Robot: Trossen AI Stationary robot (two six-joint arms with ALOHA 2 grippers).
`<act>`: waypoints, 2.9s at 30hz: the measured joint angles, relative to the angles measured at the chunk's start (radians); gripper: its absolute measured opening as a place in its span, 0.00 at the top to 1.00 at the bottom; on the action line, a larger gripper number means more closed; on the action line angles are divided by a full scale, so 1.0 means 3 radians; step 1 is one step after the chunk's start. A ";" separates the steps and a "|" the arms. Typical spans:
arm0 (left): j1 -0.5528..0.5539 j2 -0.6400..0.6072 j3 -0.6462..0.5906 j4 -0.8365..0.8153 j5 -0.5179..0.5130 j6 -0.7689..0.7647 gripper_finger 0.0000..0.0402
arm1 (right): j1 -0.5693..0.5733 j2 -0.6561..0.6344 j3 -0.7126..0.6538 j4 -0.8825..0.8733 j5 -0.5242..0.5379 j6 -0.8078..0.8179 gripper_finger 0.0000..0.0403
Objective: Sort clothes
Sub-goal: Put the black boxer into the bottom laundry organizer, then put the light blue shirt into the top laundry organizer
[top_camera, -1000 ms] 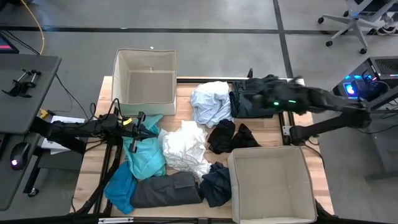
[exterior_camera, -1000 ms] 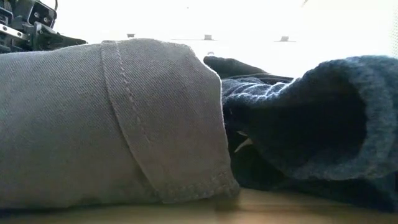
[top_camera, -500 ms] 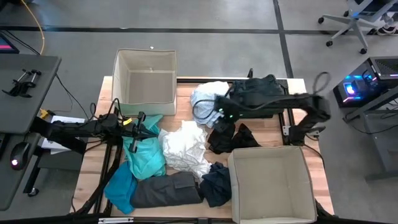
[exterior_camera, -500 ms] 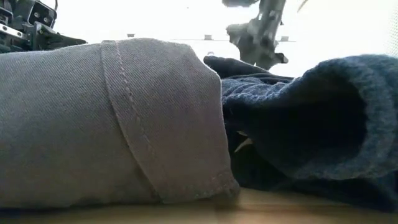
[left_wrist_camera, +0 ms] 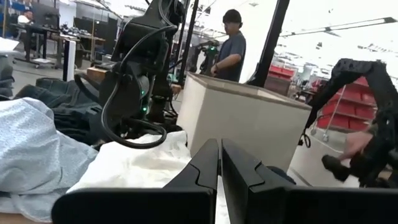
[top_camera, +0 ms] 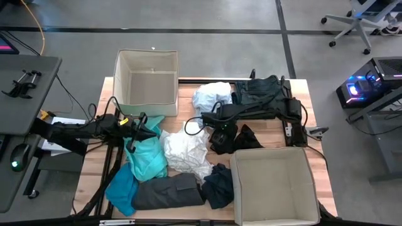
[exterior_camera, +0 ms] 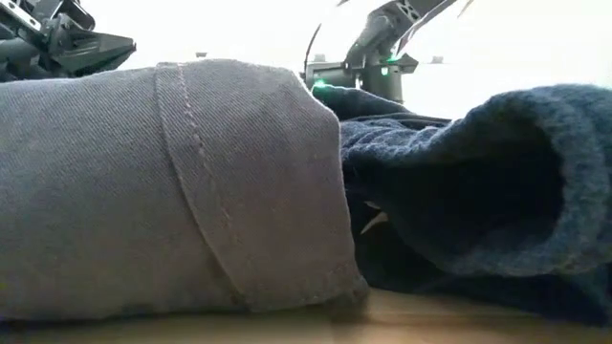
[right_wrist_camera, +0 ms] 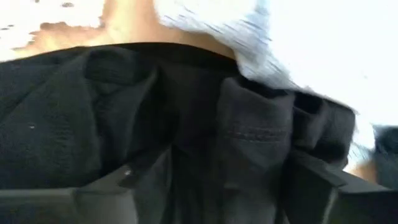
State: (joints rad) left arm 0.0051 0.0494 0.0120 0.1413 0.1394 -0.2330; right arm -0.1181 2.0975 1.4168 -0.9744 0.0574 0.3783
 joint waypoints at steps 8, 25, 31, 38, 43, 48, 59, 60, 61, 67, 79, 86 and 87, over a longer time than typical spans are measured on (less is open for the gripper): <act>0.0001 0.0000 0.0000 0.0085 0.0000 -0.0007 1.00 | 0.0060 -0.0057 -0.0028 0.0131 0.0097 -0.0173 0.88; 0.0000 0.0000 0.0000 0.0259 -0.0014 -0.1532 1.00 | 0.0460 -0.2287 0.0086 -0.0360 0.0435 0.1444 0.99; 0.0000 -0.0001 0.0000 0.0496 -0.0050 -0.1687 1.00 | 0.0963 -0.2739 0.0721 -0.0363 0.0939 0.1881 1.00; 0.0000 0.0000 0.0000 0.0653 -0.0050 -0.1751 1.00 | 0.1830 -0.2691 0.1389 -0.0373 0.0941 0.2390 1.00; 0.0000 0.0000 0.0000 0.0680 -0.0050 -0.1749 1.00 | 0.2486 -0.2618 0.1225 -0.0644 0.0734 0.3394 1.00; 0.0000 0.0000 0.0000 0.0716 -0.0050 -0.1752 1.00 | 0.3061 -0.2518 0.0669 -0.1125 0.0371 0.4449 1.00; 0.0000 -0.0001 0.0000 0.0769 -0.0063 -0.1752 1.00 | 0.3212 -0.2464 -0.1224 -0.0196 -0.0461 0.5151 1.00; 0.0000 0.0000 0.0000 0.0769 -0.0063 -0.1752 1.00 | 0.3175 -0.2447 -0.1350 -0.0011 -0.0463 0.5069 1.00; 0.0000 0.0000 0.0000 0.0769 -0.0064 -0.1752 1.00 | 0.3142 -0.2422 -0.1474 0.0170 -0.0461 0.4989 1.00; 0.0000 0.0000 0.0000 0.0768 -0.0112 -0.1834 1.00 | 0.2978 -0.2227 -0.2041 0.0858 -0.0477 0.4740 1.00; 0.0001 -0.0001 0.0000 0.0767 -0.0185 -0.1837 1.00 | 0.2647 -0.2399 -0.1900 0.0973 -0.1461 0.4498 0.52; 0.0000 0.0000 0.0000 0.0768 -0.0196 -0.1838 1.00 | 0.2449 -0.2587 -0.0946 0.0138 -0.1744 0.4466 0.46; 0.0000 -0.0001 0.0001 0.0768 -0.0196 -0.1837 1.00 | 0.2396 -0.2588 -0.0782 0.0011 -0.1719 0.4423 0.46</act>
State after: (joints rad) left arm 0.0051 0.0490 0.0124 0.3717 0.0807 -0.7841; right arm 0.6008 1.3211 1.1823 -0.9710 -0.4585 1.7053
